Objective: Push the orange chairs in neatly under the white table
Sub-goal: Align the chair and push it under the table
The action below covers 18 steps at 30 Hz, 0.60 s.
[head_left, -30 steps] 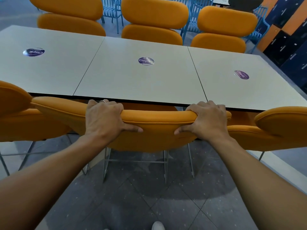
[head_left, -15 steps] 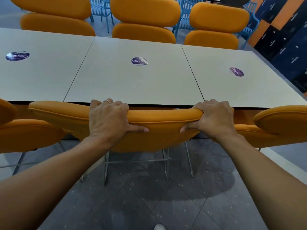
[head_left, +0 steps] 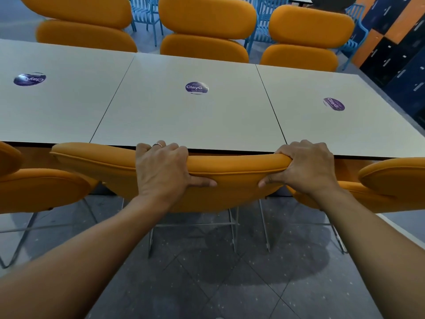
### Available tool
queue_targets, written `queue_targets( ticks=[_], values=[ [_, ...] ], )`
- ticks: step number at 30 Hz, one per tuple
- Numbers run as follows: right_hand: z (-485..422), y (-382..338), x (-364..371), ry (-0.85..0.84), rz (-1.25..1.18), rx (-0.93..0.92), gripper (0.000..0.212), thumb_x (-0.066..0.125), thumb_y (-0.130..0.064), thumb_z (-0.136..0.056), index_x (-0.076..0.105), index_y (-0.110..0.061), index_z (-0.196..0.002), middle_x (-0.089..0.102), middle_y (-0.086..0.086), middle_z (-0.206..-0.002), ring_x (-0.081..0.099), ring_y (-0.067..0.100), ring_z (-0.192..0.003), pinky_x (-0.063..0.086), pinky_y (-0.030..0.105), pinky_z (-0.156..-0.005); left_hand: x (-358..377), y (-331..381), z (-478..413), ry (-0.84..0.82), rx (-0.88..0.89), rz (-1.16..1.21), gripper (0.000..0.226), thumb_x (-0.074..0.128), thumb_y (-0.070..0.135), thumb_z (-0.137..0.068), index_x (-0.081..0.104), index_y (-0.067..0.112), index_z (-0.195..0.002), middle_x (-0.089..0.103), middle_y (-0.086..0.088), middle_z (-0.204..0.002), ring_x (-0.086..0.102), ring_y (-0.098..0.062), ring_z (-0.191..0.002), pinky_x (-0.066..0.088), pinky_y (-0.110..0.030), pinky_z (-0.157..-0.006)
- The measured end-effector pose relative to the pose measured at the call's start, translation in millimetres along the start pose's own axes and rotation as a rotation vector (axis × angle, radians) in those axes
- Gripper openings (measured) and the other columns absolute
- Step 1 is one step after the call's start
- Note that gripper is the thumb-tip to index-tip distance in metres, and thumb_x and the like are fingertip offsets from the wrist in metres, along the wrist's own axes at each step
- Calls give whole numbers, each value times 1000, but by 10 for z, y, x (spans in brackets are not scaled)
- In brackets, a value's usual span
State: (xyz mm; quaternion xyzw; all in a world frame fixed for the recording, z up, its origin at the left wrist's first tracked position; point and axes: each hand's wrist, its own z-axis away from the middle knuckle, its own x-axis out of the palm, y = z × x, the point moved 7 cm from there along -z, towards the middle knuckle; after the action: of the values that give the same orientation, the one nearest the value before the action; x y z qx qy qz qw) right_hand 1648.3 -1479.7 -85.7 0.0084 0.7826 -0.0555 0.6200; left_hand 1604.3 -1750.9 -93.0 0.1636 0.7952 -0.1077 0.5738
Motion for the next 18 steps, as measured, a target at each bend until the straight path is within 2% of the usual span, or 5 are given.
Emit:
queue_targets(
  ticks=[4, 9, 14, 18],
  values=[
    [18, -18, -8, 4, -14, 12, 84, 47, -100, -39, 69, -36, -88, 55, -14, -76, 44, 9, -81, 28, 33, -80, 9, -10, -8, -20, 39, -29, 86, 25, 104, -52, 52, 25, -70, 53, 6, -67, 46, -17, -68, 36, -43, -79],
    [71, -72, 8, 2, -21, 30, 88, 45, -101, -37, 70, -32, -86, 57, -11, -75, 44, 11, -79, 26, 33, -78, -17, -54, 3, -51, 68, -41, 88, 23, 104, -50, 52, 24, -74, 55, 5, -72, 50, -19, -72, 38, -44, -80],
    [186, -228, 53, 12, 20, 9, 92, 38, -104, -41, 68, -30, -86, 62, -8, -76, 52, 15, -80, 33, 36, -78, -21, -237, 76, -56, 84, -29, 92, 21, 105, -48, 55, 24, -74, 53, 6, -71, 46, -18, -71, 38, -45, -80],
    [215, -259, 33, 1, 20, -4, 95, 37, -105, -44, 69, -30, -93, 65, -5, -83, 58, 19, -86, 37, 40, -83, -60, -227, 117, -70, 55, -31, 87, 28, 104, -47, 52, 25, -74, 51, 6, -72, 45, -19, -74, 36, -45, -81]
  ],
)
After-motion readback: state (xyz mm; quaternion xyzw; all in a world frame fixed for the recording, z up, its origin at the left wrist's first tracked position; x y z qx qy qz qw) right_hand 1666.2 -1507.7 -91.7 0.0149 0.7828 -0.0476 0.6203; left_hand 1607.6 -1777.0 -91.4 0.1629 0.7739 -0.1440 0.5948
